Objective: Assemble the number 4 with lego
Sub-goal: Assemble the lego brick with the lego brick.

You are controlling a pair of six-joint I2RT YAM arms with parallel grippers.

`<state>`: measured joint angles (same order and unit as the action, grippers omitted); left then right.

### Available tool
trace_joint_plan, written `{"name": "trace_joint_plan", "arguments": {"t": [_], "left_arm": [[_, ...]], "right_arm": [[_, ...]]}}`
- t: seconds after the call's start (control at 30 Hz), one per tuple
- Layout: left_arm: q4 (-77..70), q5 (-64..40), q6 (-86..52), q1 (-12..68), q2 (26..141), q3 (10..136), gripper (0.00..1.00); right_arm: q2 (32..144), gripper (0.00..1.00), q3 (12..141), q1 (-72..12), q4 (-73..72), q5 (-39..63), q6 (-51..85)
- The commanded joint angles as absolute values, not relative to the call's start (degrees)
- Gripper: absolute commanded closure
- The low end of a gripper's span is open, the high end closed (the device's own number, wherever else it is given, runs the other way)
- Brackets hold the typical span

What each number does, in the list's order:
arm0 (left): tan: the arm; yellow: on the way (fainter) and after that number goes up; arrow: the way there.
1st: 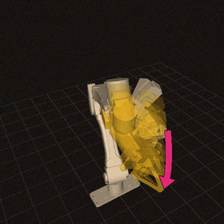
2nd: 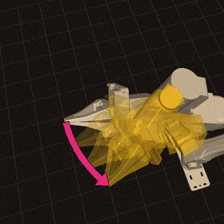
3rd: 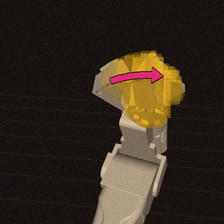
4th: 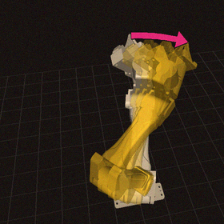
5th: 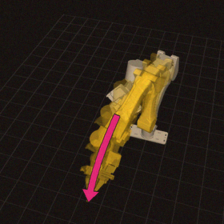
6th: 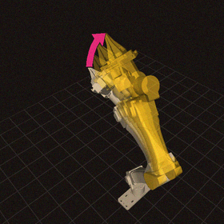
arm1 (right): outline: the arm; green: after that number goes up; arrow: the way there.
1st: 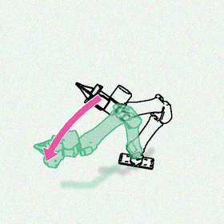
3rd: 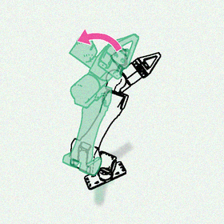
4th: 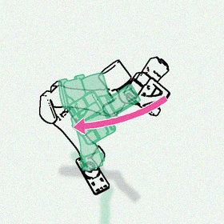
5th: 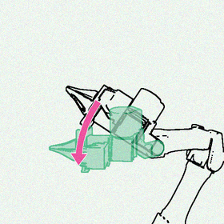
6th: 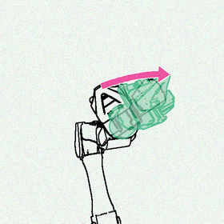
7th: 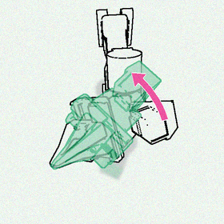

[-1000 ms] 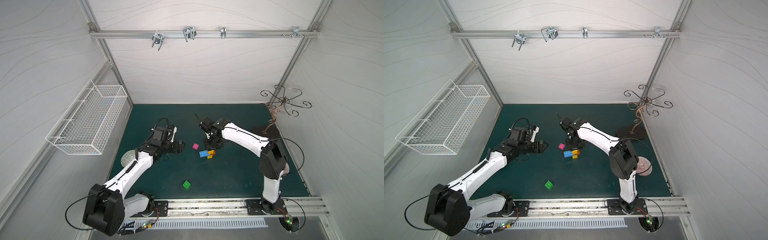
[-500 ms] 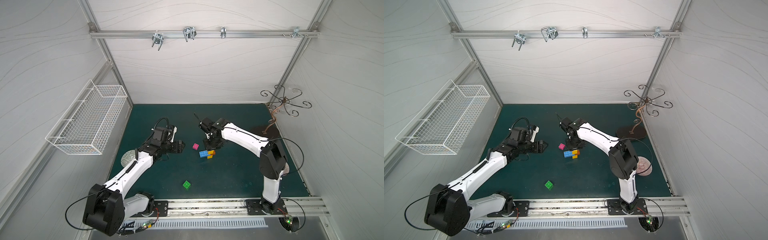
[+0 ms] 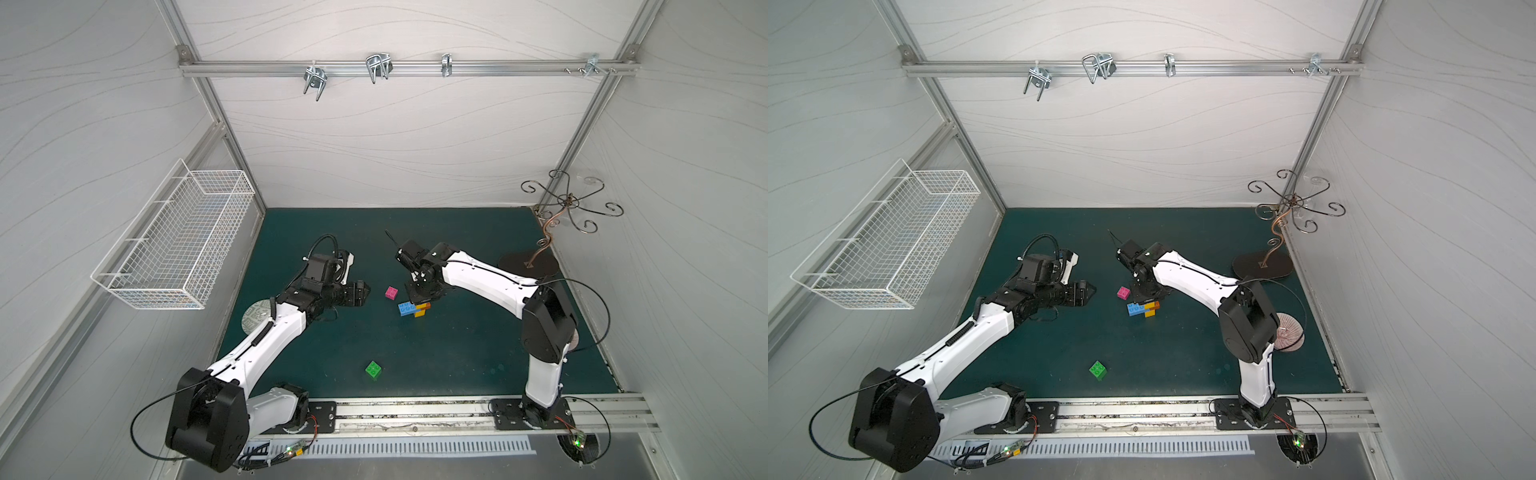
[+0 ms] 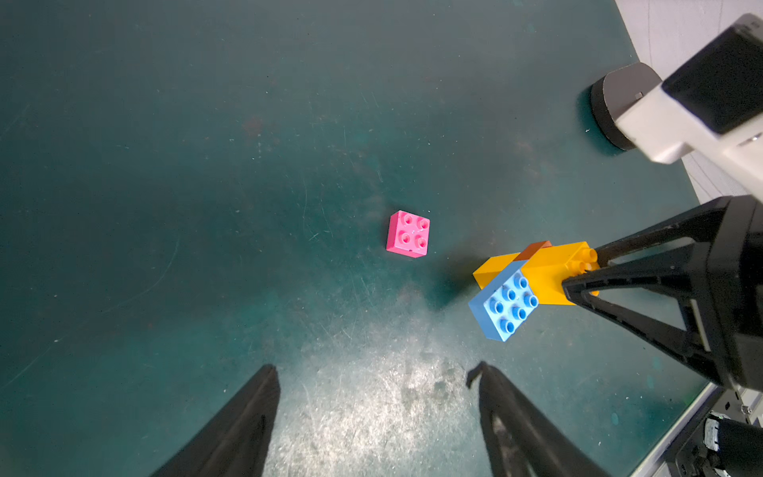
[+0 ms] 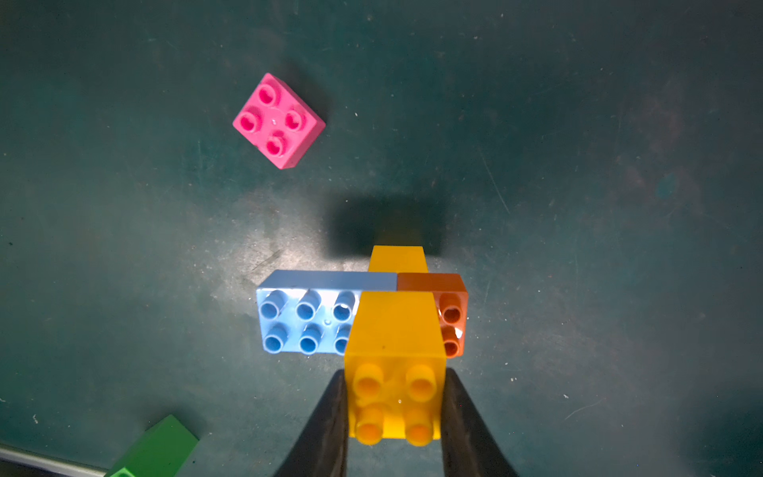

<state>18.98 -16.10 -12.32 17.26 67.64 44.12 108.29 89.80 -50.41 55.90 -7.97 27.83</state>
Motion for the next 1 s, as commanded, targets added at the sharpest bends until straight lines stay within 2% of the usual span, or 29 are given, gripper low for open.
{"name": "trace_joint_plan", "arguments": {"t": [0.0,0.2,0.63,0.97], "left_arm": [[17.4,-16.0,-12.4,17.0,67.3,45.2,0.22],[17.6,-16.1,-12.4,16.9,67.4,45.2,0.22],[17.7,-15.8,-12.4,16.9,67.5,45.4,0.22],[17.7,-15.6,-12.5,16.9,67.4,45.3,0.22]], "right_arm": [[113.7,0.96,84.1,-51.1,57.8,-7.6,26.1],[115.6,1.00,83.9,-51.2,59.3,-6.6,25.1],[114.5,1.00,79.6,-51.0,61.5,-2.3,29.5],[114.0,1.00,85.0,-50.6,64.9,-2.7,35.3]]}}
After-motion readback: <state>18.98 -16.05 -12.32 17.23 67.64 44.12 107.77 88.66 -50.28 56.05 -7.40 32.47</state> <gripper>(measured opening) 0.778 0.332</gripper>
